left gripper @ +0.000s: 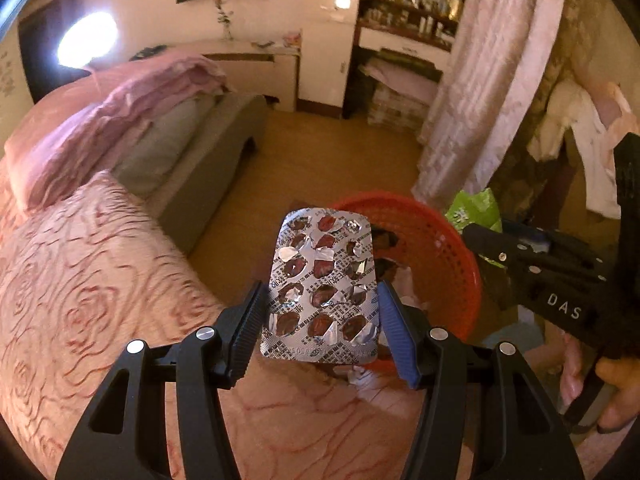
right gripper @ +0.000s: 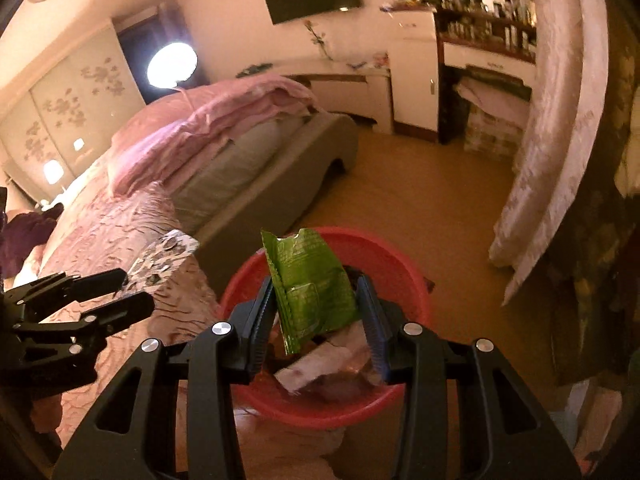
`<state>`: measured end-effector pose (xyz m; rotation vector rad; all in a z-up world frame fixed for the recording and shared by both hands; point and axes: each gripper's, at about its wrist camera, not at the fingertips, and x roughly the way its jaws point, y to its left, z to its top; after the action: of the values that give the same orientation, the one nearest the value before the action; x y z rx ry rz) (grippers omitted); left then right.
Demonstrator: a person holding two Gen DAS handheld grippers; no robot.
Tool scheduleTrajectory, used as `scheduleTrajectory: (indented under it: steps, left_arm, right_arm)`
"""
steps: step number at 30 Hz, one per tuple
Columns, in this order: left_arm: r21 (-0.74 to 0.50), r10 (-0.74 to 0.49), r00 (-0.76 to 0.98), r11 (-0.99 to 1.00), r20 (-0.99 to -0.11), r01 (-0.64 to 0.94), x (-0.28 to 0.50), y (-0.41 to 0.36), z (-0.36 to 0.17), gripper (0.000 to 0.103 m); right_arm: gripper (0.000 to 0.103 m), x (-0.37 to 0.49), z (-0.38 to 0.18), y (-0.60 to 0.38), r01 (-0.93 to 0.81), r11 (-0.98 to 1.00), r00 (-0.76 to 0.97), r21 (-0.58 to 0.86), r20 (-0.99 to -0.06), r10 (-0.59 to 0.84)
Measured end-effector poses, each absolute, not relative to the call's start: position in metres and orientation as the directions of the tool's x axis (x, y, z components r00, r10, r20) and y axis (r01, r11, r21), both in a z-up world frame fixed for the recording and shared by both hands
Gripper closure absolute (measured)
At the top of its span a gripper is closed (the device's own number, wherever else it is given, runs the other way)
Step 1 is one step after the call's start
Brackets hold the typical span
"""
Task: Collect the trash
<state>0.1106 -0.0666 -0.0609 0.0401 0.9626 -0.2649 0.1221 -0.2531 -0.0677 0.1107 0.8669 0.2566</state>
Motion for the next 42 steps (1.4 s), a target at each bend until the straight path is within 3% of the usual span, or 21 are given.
scheduleTrajectory:
  steps: [3,7,10,14,19,22,29,42]
  left_arm:
    - [-0.093,-0.218,0.513,0.962,-0.830,0.258,0.120,-0.075,-0.071,0.048]
    - [-0.131,-0.246,0.477,0.956,-0.844,0.262,0.130,-0.075,-0.079,0.047]
    - [-0.156,-0.264,0.469,0.954,-0.843,0.256,0.132,-0.073,-0.079,0.035]
    - [-0.157,-0.262,0.485,0.956,-0.834,0.248,0.130,-0.068,-0.072,0.032]
    - [-0.094,-0.206,0.556,0.970,-0.805,0.222,0.117,-0.060,-0.052,0.028]
    - [-0.050,-0.160,0.605,0.980,-0.780,0.195,0.107,-0.055,-0.040,0.024]
    - [0.028,-0.037,0.685,0.996,-0.728,0.083,0.078,-0.040,-0.021,0.021]
    - [-0.032,-0.008,0.716,0.999,-0.698,-0.020,0.041,-0.008,-0.009,0.013]
  right_arm:
    - [0.062,0.129,-0.078,-0.256,-0.168,0.964,0.602,0.206,-0.753,0.266]
    - [0.052,0.135,-0.086,-0.258,-0.151,0.963,0.586,0.225,-0.764,0.271]
    - [0.042,0.136,-0.085,-0.261,-0.134,0.961,0.588,0.240,-0.762,0.272]
    - [0.039,0.133,-0.083,-0.265,-0.115,0.964,0.593,0.241,-0.761,0.261]
    - [0.019,0.120,-0.075,-0.268,-0.078,0.968,0.630,0.237,-0.741,0.232]
    - [0.012,0.111,-0.069,-0.265,-0.079,0.970,0.650,0.230,-0.726,0.225]
    - [0.007,0.088,-0.052,-0.251,-0.101,0.975,0.688,0.199,-0.694,0.213]
    - [0.007,0.050,-0.023,-0.227,-0.163,0.973,0.755,0.164,-0.613,0.230]
